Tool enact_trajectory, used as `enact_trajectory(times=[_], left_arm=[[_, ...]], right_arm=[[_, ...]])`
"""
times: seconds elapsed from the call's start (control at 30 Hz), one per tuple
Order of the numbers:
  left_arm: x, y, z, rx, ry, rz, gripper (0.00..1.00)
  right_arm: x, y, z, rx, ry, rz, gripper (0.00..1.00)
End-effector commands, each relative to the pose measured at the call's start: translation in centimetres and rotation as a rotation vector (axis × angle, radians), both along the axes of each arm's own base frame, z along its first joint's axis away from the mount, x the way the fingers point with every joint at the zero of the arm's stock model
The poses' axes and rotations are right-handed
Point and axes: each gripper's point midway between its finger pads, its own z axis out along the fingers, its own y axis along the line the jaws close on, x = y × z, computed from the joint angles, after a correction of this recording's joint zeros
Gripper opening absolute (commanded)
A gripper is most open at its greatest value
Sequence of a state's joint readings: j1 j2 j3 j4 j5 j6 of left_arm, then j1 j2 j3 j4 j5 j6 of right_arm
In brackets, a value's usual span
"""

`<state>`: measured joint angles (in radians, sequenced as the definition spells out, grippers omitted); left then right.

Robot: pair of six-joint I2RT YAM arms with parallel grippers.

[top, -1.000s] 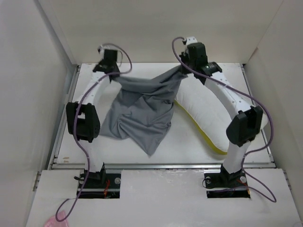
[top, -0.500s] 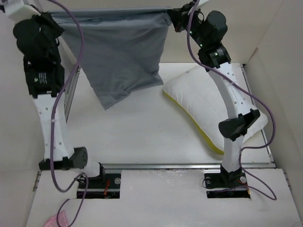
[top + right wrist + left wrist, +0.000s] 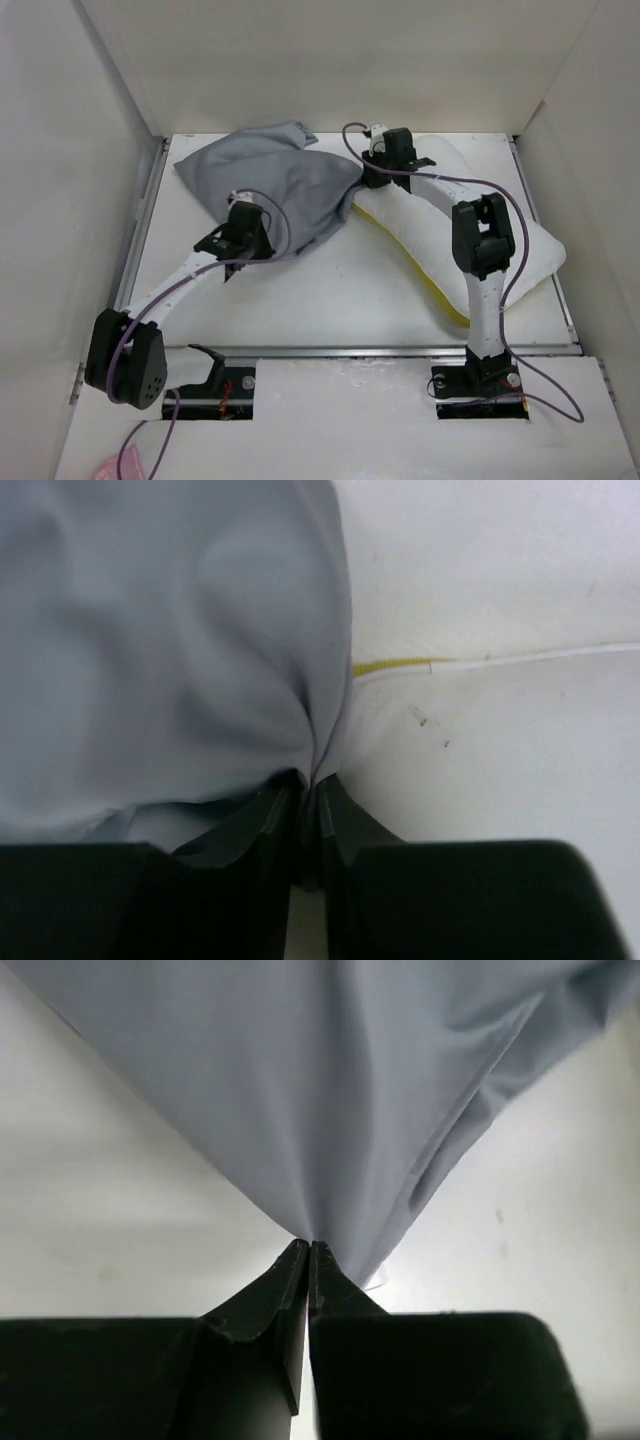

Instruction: Put the pillow into the pillowcase

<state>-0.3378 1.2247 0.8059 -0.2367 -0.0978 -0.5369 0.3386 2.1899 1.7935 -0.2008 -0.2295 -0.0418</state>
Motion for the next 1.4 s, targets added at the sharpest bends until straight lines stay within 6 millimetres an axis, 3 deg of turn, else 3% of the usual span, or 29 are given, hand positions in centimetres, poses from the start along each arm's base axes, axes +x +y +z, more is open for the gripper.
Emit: enact_trajectory(times=[0.0,0.03,0.07,0.1,0.13,0.17,0.2,0.23,0.3,0.33,0.37,0.4,0.43,0.47,0.5,0.53,0.57,0.6,0.63,0.67,0.77,0.8,0.93,1.1,1.17,1.23,1.33,1.37], left_arm=[[-1.0,-4.9,3.3,-0.071,-0.070,-0.098,0.00],[-1.5,-5.9,3.7,-0.056,-0.052,-0.158,0.11],[-1.9,-7.1,4.2,-0.017,-0.039,-0.222,0.33],[-1.9,-7.0,3.7,0.012,-0.031,-0.245,0.34],[-2.0,-8.8,5.2,0.016,-0.060,-0.317,0.46],[-1.9,-9.5,5.7,0.027,-0.073,-0.348,0.99],[-1.6,-10.0,6.2,0.064,-0.097,-0.410,1.00],[-1.1,-10.7,6.1,0.085,-0.095,-0.437,1.00],[0.8,-11.3,7.9,0.111,-0.151,-0.442,1.00],[1.8,-11.5,6.7,0.163,-0.130,-0.456,1.00],[3.4,-12.2,8.1,0.171,-0.173,-0.443,1.00],[4.5,-12.5,8.2,0.193,-0.178,-0.443,1.00],[6.0,-12.6,8.2,0.205,-0.184,-0.428,1.00],[7.8,-12.6,6.1,0.223,-0.143,-0.411,1.00],[9.5,-13.5,7.4,0.223,-0.185,-0.435,1.00],[10.6,-14.1,7.0,0.214,-0.184,-0.449,1.00],[11.7,-14.6,4.2,0.229,-0.132,-0.475,1.00],[12.8,-15.1,4.9,0.222,-0.136,-0.490,0.99],[13.2,-15.6,4.1,0.233,-0.122,-0.528,0.99],[13.5,-16.1,1.8,0.246,-0.082,-0.555,0.97],[14.1,-16.6,-0.4,0.268,-0.058,-0.594,0.97],[14.0,-16.7,-2.1,0.274,-0.026,-0.613,0.97],[15.2,-17.7,-3.1,0.262,-0.062,-0.624,0.97],[14.9,-19.7,-3.5,0.221,-0.071,-0.667,0.97],[14.7,-20.3,-4.6,0.223,-0.062,-0.679,0.97],[14.9,-20.4,-4.4,0.230,-0.063,-0.686,0.95],[14.6,-20.4,-5.7,0.257,-0.037,-0.683,0.89],[14.9,-20.3,-6.1,0.267,-0.030,-0.661,0.85]], right_arm=[[0.6,-0.8,7.1,-0.013,-0.182,-0.043,0.24],[0.8,-1.8,7.4,-0.029,-0.187,-0.079,0.33],[0.7,-2.4,7.4,-0.049,-0.172,-0.102,0.53],[0.6,-2.4,7.6,-0.053,-0.164,-0.101,0.53],[0.7,-3.1,7.7,-0.077,-0.158,-0.135,0.72],[0.5,-3.6,7.5,-0.096,-0.139,-0.149,0.81],[0.3,-4.0,8.9,-0.092,-0.153,-0.177,0.85],[0.2,-4.5,9.4,-0.101,-0.157,-0.195,0.98],[-0.2,-6.1,10.2,-0.130,-0.162,-0.249,1.00],[-0.8,-6.8,11.6,-0.127,-0.176,-0.281,1.00],[-0.8,-8.2,12.3,-0.134,-0.186,-0.337,1.00],[-1.4,-9.6,11.8,-0.147,-0.164,-0.375,1.00],[-2.1,-10.5,12.7,-0.125,-0.163,-0.412,1.00],[-2.4,-11.4,12.7,-0.119,-0.148,-0.433,1.00],[-2.9,-12.6,11.7,-0.126,-0.117,-0.442,1.00],[-3.8,-13.4,11.9,-0.122,-0.098,-0.460,1.00],[-4.3,-13.5,11.7,-0.117,-0.088,-0.465,1.00],[-4.7,-14.2,11.1,-0.129,-0.075,-0.481,1.00],[-5.7,-14.4,9.2,-0.141,-0.033,-0.484,1.00],[-6.2,-14.7,9.2,-0.145,-0.036,-0.491,1.00],[-7.4,-15.1,6.2,-0.153,0.019,-0.487,1.00],[-7.4,-14.9,5.6,-0.153,0.032,-0.479,1.00],[-7.4,-15.4,4.0,-0.145,0.073,-0.480,1.00],[-7.3,-15.7,3.2,-0.125,0.076,-0.474,1.00],[-7.2,-15.4,2.1,-0.129,0.100,-0.449,1.00],[-6.3,-15.1,2.1,-0.112,0.094,-0.427,1.00],[-5.1,-14.3,2.2,-0.088,0.087,-0.402,1.00],[-4.9,-14.0,1.3,-0.079,0.109,-0.395,1.00]])
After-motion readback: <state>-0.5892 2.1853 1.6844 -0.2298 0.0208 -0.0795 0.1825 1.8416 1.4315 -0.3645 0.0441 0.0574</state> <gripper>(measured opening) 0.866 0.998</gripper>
